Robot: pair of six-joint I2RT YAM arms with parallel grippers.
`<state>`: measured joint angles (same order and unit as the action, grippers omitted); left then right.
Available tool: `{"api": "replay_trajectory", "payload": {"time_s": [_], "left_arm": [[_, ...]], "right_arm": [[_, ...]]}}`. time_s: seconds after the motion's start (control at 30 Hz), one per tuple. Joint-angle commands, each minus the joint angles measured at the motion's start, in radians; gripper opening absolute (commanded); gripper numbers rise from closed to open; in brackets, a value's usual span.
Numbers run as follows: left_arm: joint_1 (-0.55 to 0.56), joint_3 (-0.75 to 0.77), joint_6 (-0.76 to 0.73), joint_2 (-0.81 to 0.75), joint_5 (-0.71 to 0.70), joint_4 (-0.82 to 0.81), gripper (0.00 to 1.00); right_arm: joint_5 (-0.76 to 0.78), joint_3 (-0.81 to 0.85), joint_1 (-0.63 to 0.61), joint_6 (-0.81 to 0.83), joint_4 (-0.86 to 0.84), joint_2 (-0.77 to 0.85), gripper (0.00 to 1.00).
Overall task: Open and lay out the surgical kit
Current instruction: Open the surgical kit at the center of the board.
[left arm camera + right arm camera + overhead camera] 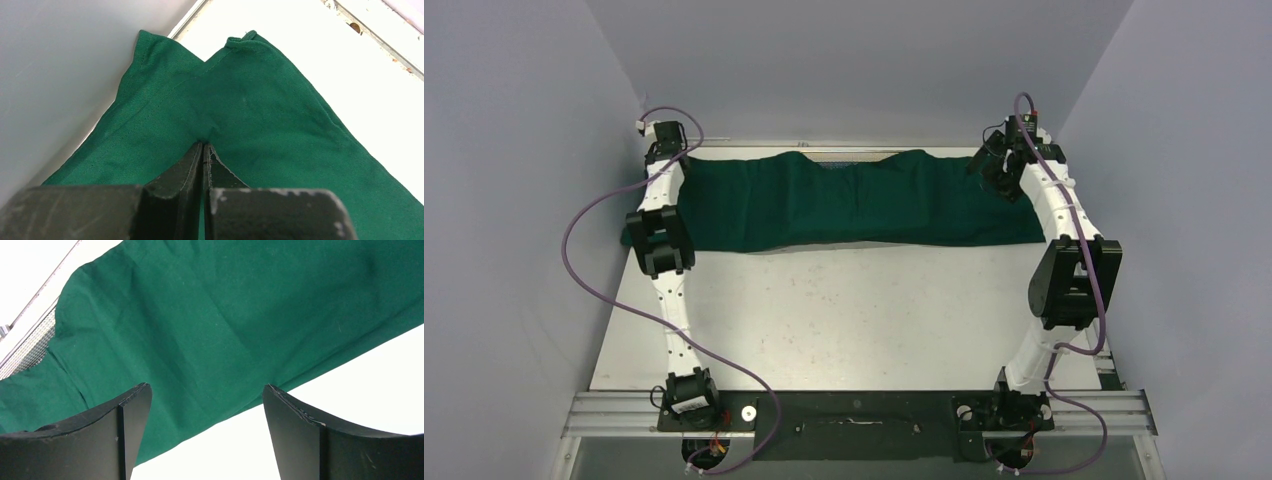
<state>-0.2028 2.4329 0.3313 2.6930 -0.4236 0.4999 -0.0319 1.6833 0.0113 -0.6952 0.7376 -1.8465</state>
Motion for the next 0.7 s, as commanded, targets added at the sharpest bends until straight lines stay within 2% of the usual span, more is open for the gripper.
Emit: {"api": "replay_trajectory", "payload": {"time_s": [0.0,0.43,0.67], "left_arm": [[-0.003,-0.005,-0.022,-0.096,-0.006,-0.036,0.0],[0.037,-0.116,-0.121,-0.276,-0.097,-0.115,0.0],[0.062,-0.279,-0.133,-0.387,-0.099,-0.135,0.0]], "right_arm": [[0.01,0.05,-0.005,-0.016,0.002,-0.007,0.78],[0.014,0.035,-0.032,-0.033,-0.008,-0.007,0.78],[0.008,0.026,-0.033,-0.038,-0.029,-0.003,0.78]]}}
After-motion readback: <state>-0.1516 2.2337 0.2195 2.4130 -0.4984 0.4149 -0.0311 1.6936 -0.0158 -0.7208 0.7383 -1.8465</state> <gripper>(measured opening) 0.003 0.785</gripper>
